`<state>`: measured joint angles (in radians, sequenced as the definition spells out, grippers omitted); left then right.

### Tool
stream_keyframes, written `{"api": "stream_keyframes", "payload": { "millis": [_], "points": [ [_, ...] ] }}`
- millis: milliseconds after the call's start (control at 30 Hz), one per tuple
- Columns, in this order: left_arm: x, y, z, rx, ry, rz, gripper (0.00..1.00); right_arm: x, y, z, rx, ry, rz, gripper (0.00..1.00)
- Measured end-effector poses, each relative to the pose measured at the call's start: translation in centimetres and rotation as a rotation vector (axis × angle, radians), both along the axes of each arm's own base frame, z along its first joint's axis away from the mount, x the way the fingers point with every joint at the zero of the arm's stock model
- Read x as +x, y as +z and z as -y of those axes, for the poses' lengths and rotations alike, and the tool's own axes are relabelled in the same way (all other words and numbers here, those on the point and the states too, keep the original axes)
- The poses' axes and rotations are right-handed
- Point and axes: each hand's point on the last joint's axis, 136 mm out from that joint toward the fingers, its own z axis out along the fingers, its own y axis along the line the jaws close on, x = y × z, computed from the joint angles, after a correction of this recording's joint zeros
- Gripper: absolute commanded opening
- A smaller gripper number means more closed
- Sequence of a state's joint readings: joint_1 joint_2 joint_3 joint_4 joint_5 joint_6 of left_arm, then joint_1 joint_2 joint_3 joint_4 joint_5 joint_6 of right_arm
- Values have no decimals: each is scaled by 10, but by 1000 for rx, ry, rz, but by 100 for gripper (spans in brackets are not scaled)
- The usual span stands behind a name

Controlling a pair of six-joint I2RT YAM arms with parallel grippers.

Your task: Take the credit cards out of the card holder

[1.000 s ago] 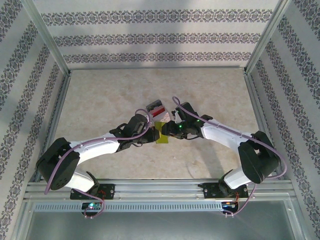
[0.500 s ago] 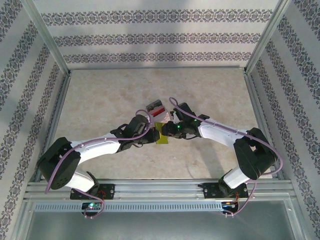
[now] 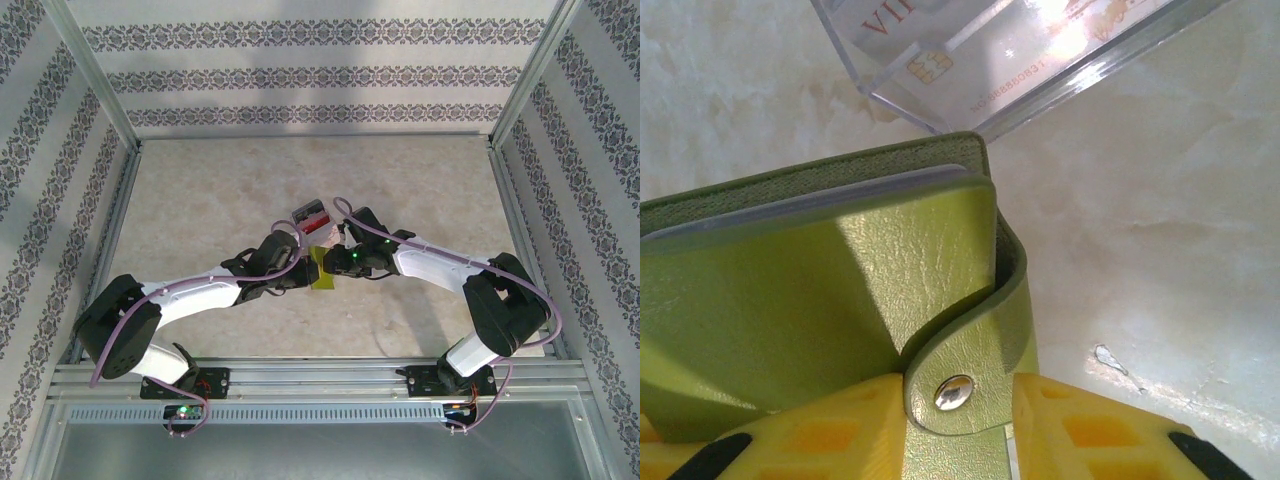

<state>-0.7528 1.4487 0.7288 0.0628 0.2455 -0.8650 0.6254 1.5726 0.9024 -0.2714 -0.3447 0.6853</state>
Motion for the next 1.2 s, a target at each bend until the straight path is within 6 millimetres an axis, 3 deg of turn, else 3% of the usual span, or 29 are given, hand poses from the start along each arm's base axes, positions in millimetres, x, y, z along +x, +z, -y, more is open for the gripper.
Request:
{"api": "stream_keyframes", "payload": {
  "millis": [567,767,1200],
  "points": [
    [0,0,0,2,0,-1,0,2,0,0,-26,24,26,15],
    [0,-1,-1,6,5,2,0,3,1,-1,-23,28,35,0],
    [1,1,1,4,4,11,0,2,7,7,-20,30,72,0]
  ]
}}
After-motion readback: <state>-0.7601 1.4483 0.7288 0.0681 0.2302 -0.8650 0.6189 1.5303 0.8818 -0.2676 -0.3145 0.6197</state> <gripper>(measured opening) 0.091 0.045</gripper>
